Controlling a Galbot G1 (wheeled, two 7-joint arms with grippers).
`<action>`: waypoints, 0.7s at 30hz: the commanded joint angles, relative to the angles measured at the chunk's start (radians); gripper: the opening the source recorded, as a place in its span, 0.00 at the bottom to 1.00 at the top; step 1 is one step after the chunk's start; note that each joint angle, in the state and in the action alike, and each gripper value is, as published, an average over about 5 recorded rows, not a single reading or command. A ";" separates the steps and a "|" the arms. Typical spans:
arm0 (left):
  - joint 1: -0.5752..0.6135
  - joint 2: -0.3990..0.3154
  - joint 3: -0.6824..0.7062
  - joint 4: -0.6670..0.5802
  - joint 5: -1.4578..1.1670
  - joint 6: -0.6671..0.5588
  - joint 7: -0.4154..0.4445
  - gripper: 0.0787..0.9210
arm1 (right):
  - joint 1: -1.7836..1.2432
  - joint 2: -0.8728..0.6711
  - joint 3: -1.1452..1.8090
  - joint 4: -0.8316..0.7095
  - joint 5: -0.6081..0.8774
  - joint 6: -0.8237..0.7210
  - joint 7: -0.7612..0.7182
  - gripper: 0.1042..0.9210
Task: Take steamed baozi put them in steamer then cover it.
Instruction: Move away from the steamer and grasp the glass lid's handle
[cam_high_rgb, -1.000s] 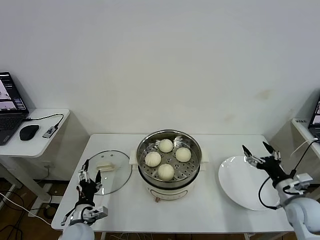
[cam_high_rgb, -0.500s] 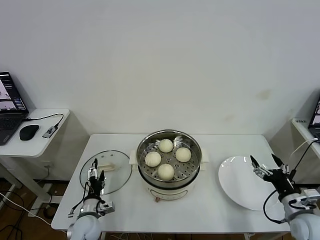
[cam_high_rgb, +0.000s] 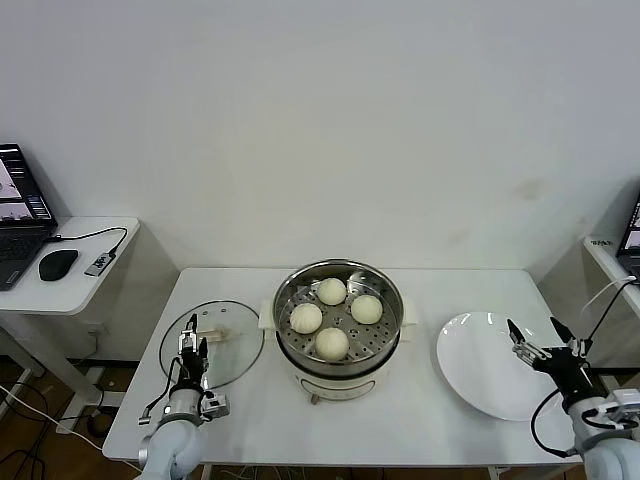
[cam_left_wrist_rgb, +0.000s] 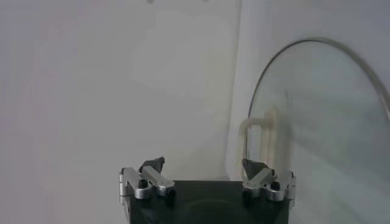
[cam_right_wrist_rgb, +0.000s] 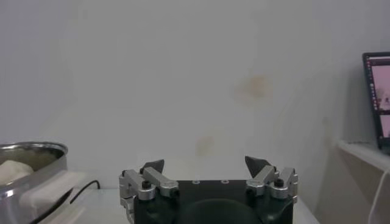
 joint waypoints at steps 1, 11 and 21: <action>-0.029 -0.001 0.011 0.053 0.016 0.006 0.008 0.88 | -0.009 0.008 0.006 -0.002 -0.003 0.002 0.001 0.88; -0.082 -0.009 0.016 0.099 -0.003 0.033 -0.009 0.88 | -0.011 0.011 0.009 -0.015 -0.009 0.008 0.001 0.88; -0.130 -0.019 0.022 0.148 -0.022 0.071 -0.006 0.88 | -0.017 0.012 0.019 -0.020 -0.013 0.013 -0.001 0.88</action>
